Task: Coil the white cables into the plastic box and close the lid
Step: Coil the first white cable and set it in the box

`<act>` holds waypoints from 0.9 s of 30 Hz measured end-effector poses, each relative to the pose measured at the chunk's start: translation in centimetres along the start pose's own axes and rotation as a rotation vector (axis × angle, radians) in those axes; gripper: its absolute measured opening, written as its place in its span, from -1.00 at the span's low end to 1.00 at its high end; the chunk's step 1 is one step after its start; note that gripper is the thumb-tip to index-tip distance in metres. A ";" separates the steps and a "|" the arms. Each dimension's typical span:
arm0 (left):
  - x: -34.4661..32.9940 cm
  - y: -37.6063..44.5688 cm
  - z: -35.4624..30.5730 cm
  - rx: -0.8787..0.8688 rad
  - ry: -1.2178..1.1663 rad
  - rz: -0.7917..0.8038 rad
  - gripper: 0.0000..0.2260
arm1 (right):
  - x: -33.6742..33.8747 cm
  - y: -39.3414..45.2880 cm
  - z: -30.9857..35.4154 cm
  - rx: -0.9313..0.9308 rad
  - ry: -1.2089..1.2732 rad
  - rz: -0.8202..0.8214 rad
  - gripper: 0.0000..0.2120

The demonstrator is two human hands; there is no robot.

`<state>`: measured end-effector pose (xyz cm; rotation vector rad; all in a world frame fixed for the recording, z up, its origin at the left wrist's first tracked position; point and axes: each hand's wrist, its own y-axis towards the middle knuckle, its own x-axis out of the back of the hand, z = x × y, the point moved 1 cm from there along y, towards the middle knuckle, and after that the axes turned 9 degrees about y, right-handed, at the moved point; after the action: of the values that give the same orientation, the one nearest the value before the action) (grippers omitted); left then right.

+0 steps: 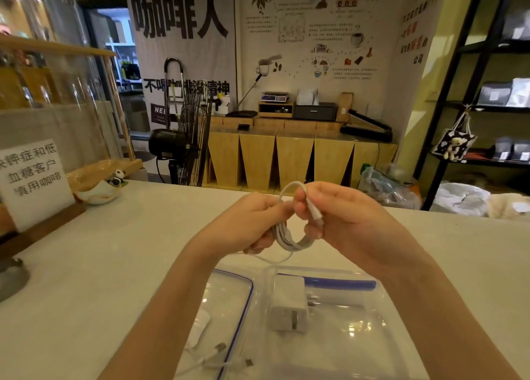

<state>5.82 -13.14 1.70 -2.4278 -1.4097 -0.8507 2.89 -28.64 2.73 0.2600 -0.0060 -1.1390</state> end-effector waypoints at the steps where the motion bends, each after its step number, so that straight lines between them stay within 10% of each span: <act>1: 0.1 -0.1 -0.1 -0.006 0.002 0.029 -0.62 | -0.2 0.1 -0.1 0.035 -0.089 -0.036 -0.81; 16: 0.6 -0.3 -0.1 -0.207 -0.438 0.022 -0.67 | -0.6 0.4 -1.8 0.618 -0.565 -0.541 -0.84; 27: 0.4 -0.3 -0.1 -0.230 -0.556 0.037 -0.65 | -0.8 0.7 -1.4 0.250 -0.300 -0.178 -0.79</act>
<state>5.70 -12.76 2.02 -3.0156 -1.4885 -0.3484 3.32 -27.37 1.64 0.3135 -0.3997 -1.3468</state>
